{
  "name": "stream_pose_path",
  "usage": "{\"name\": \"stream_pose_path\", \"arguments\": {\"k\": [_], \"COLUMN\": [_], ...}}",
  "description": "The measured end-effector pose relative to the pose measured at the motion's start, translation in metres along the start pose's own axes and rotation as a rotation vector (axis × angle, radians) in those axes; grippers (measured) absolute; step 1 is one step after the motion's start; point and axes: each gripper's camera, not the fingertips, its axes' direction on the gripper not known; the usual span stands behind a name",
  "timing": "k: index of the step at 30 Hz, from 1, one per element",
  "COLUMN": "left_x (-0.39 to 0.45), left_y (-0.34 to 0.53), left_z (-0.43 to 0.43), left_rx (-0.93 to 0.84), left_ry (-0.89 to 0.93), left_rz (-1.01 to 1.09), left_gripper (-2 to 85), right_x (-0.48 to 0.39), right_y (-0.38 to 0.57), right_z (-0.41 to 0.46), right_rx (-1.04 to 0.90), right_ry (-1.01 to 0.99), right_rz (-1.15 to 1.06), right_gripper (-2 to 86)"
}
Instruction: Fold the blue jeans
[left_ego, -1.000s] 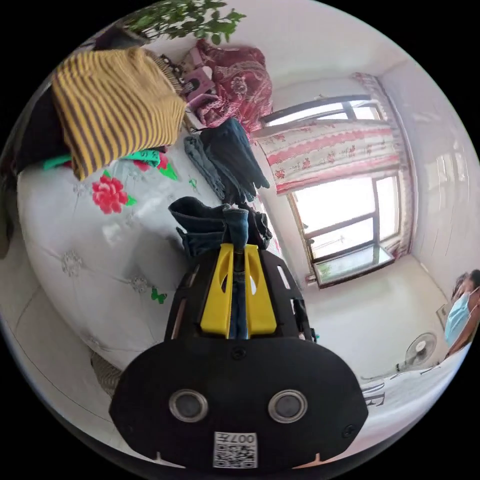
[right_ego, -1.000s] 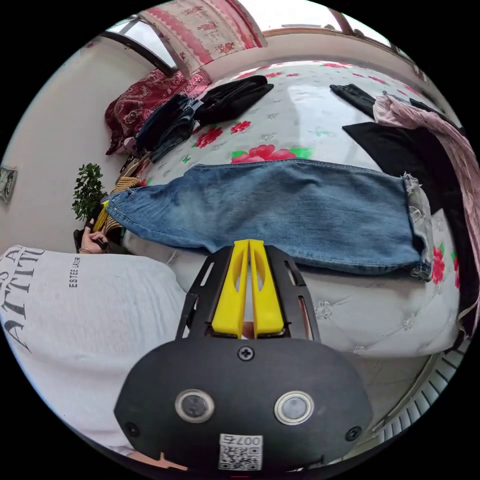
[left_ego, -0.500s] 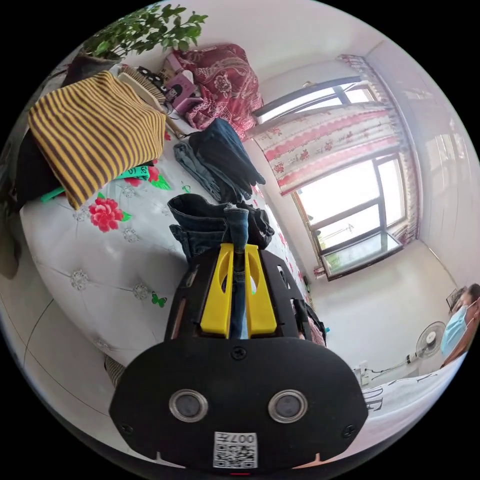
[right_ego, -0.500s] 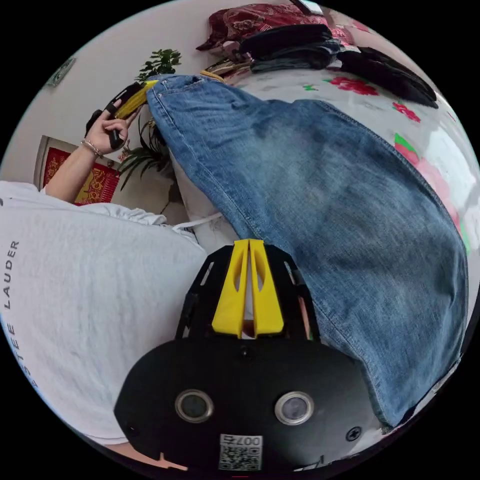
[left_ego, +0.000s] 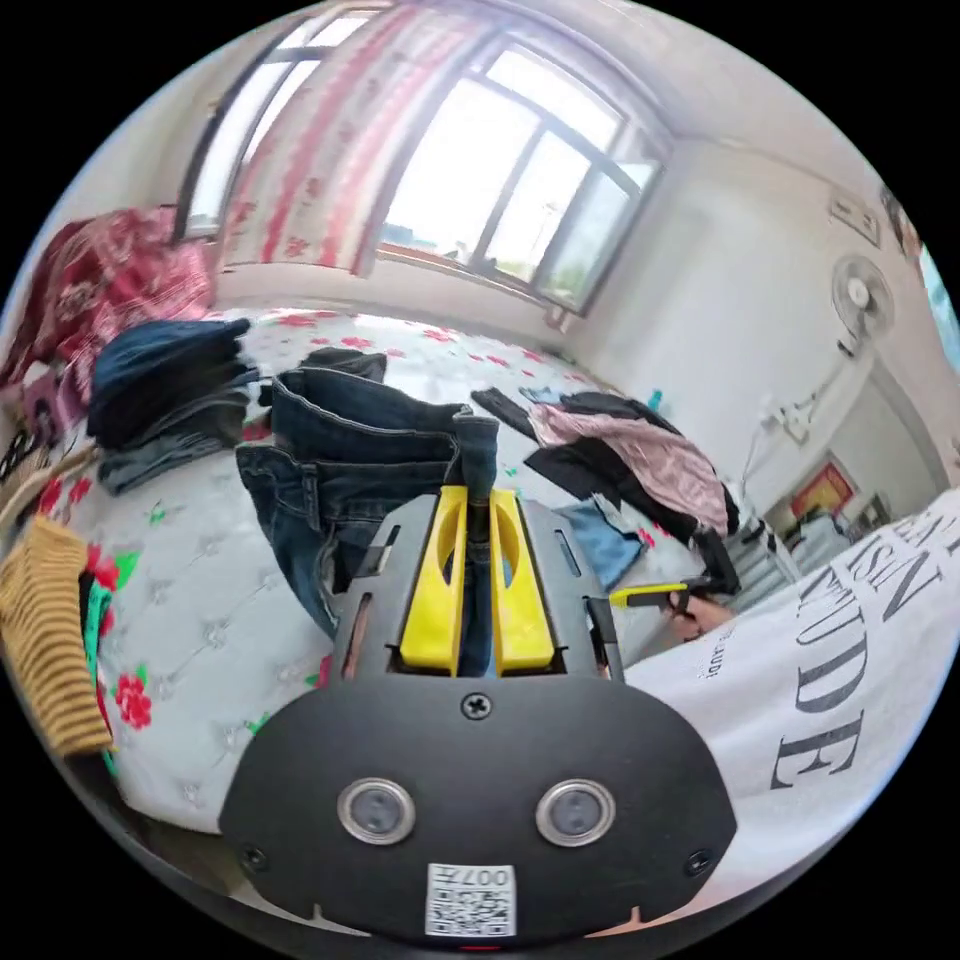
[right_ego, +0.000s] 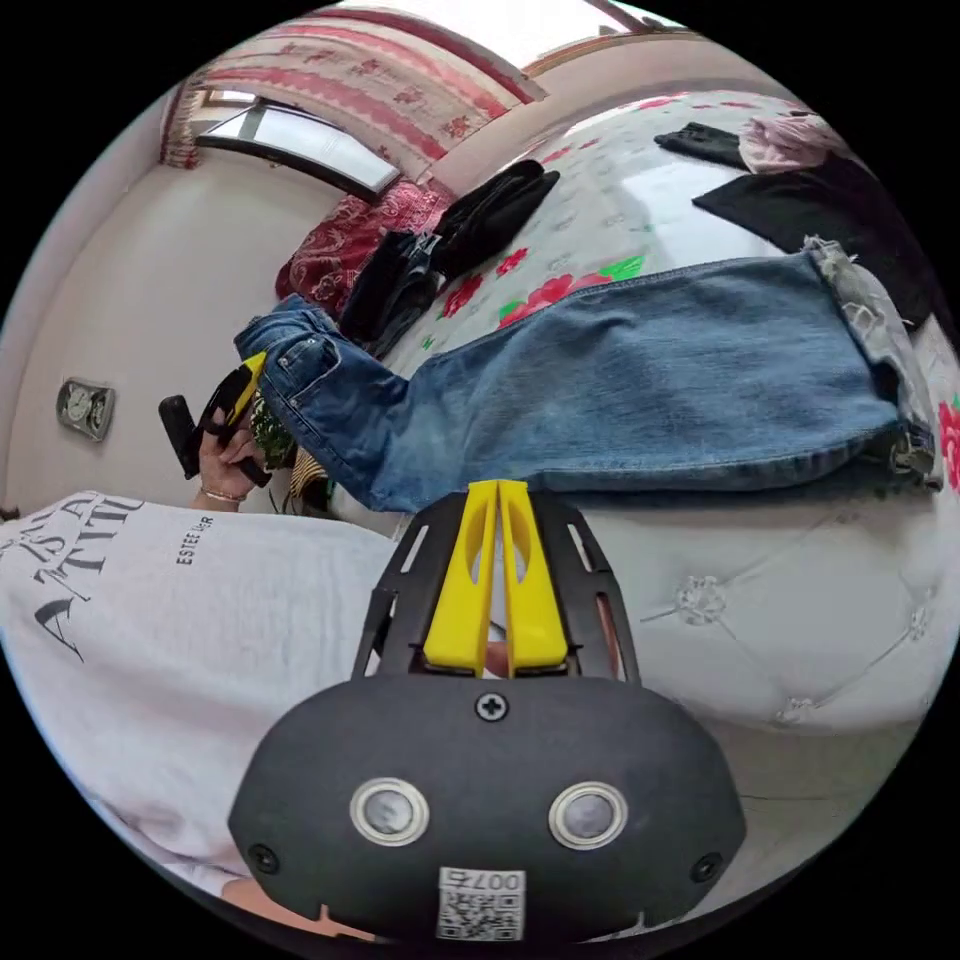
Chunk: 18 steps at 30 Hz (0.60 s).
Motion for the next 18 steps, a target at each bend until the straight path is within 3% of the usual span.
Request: {"name": "stream_pose_path", "arguments": {"k": [2,4,6,11,15,18], "left_x": [0.025,0.043,0.051,0.075,0.04,0.033], "left_y": [-0.009,0.006,0.015,0.002,0.01,0.019], "left_z": [0.077,0.193,0.232,0.194,0.176,0.204], "left_rx": [-0.148,-0.484,-0.583,-0.434,-0.347,-0.4], "left_ry": [0.12,0.176,0.169,0.099,0.044,0.059], "left_rz": [0.026,-0.002,-0.048,0.106,-0.059,-0.1], "left_gripper": [4.9,6.6,6.7,6.1,7.2,7.9], "right_x": [0.037,0.065,0.091,0.153,0.182,0.192], "right_y": [0.02,0.034,0.047,0.07,0.062,0.044], "right_z": [-0.036,-0.059,-0.08,-0.108,-0.101,-0.097], "right_rx": [0.11,0.196,0.288,0.456,0.488,0.533], "right_ry": [0.057,0.055,0.02,-0.021,-0.035,-0.05], "right_rz": [0.124,0.223,0.327,0.545,0.648,0.691], "right_gripper": [1.1,2.9,5.0,11.0,12.7,13.2]}}
